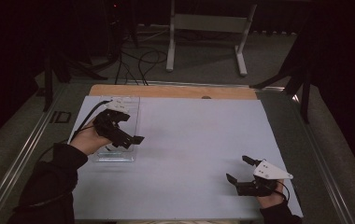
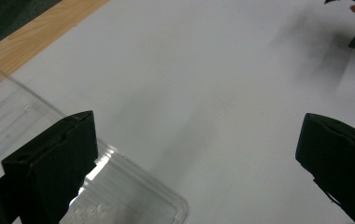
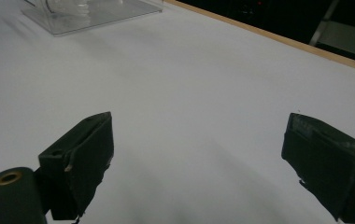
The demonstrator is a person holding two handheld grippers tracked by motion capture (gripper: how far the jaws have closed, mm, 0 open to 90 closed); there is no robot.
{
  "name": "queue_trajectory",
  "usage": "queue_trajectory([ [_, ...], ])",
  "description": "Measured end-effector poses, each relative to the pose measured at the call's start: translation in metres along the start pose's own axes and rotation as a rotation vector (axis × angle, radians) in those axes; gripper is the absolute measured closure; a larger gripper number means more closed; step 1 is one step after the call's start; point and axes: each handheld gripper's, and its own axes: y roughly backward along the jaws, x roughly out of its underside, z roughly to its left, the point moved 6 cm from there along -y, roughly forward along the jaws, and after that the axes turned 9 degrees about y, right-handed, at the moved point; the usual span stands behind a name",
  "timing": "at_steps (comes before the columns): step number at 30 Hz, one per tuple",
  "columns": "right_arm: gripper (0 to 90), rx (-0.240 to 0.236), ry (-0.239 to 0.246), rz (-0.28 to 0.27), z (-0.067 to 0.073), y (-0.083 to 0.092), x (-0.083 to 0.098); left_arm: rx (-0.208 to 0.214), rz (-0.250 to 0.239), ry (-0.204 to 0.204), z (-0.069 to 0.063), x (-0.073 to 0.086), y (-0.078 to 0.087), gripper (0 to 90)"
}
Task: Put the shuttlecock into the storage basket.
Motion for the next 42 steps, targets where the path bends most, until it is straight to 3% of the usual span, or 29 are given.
queue_trajectory([
  [8, 9.3, -0.002, -0.004, -0.001, 0.0, 0.0, 0.0, 0.027, 0.003, -0.045, -0.015, -0.003, -0.012, 0.0],
  [11, 9.3, -0.004, 0.002, -0.002, 0.0, 0.0, 0.0, 0.063, 0.006, -0.076, -0.026, -0.002, -0.02, 0.0],
  [17, 9.3, -0.004, -0.003, -0.003, 0.0, 0.0, 0.0, 0.094, 0.006, -0.126, -0.04, 0.0, -0.033, 0.0],
  [24, 9.3, -0.004, 0.003, -0.001, 0.0, 0.001, 0.0, 0.112, 0.014, -0.137, -0.052, 0.007, -0.048, 0.0],
  [35, 9.3, -0.006, 0.003, 0.0, 0.0, 0.001, 0.0, 0.173, 0.023, -0.128, -0.066, 0.034, -0.072, 0.0],
  [42, 9.3, -0.007, 0.003, -0.001, 0.0, 0.001, 0.0, 0.163, 0.019, -0.146, -0.073, 0.055, -0.083, 0.0],
])
